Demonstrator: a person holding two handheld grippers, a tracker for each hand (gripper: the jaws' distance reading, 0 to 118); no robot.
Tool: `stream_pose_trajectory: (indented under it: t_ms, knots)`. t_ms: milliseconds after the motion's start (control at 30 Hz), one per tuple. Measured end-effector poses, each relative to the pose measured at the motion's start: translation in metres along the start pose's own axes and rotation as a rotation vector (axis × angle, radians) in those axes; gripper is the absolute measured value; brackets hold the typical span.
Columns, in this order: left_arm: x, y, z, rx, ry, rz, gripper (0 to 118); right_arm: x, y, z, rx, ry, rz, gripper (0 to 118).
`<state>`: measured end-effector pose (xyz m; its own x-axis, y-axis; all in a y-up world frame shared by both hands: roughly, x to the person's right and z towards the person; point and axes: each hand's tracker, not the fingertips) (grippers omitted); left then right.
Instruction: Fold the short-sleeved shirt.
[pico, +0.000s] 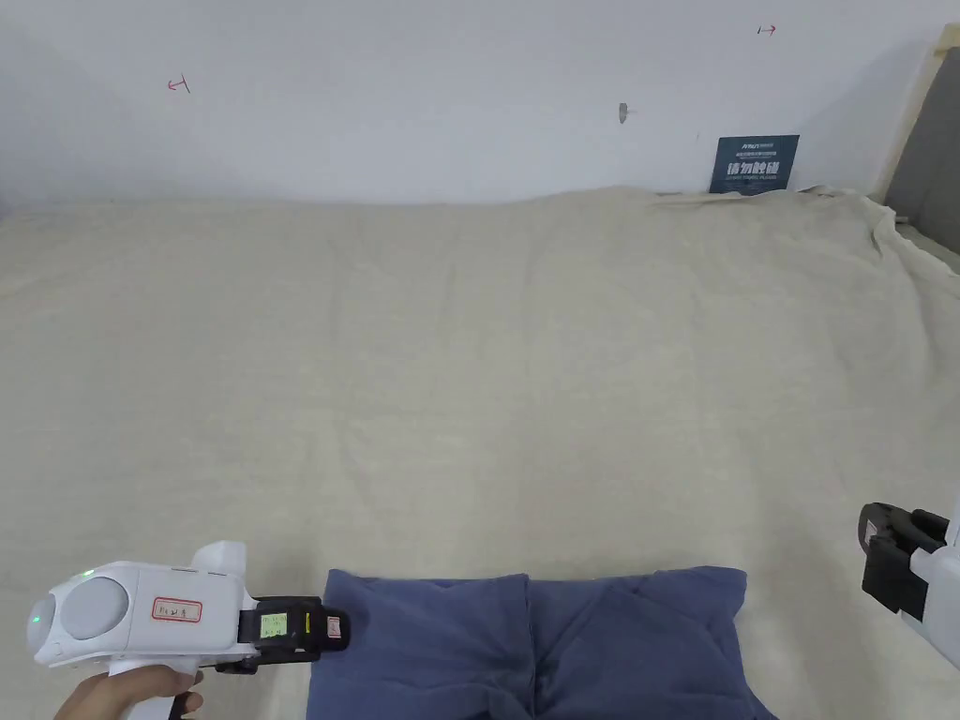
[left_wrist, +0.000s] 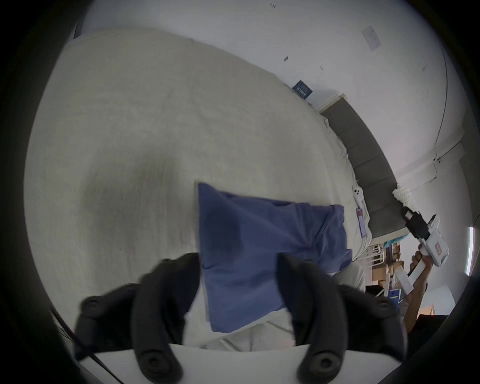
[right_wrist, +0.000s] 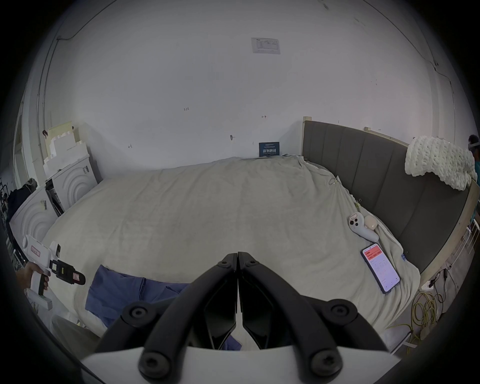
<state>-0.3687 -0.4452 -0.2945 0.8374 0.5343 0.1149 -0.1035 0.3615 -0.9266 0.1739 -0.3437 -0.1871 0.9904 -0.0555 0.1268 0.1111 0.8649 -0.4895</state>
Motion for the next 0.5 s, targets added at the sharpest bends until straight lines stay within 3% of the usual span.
stream_pose_trajectory:
  t_ms: [67, 267, 333, 433, 500]
  knots:
    - [-0.012, 0.001, -0.013, -0.008, -0.007, 0.014, 87, 0.001, -0.001, -0.001, -0.005, -0.004, -0.002, 0]
    - [-0.024, 0.002, -0.033, -0.018, -0.05, 0.052, 87, 0.005, -0.003, -0.002, -0.02, -0.019, 0.0, 0]
    - [-0.026, 0.001, -0.04, -0.023, -0.075, 0.061, 82, 0.006, -0.004, -0.003, -0.024, -0.023, -0.001, 0]
    - [-0.025, 0.003, -0.05, -0.038, -0.098, 0.076, 64, 0.006, -0.004, -0.004, -0.028, -0.028, -0.001, 0]
    - [-0.023, 0.003, -0.056, -0.041, -0.106, 0.063, 60, 0.007, -0.004, -0.004, -0.03, -0.029, 0.001, 0]
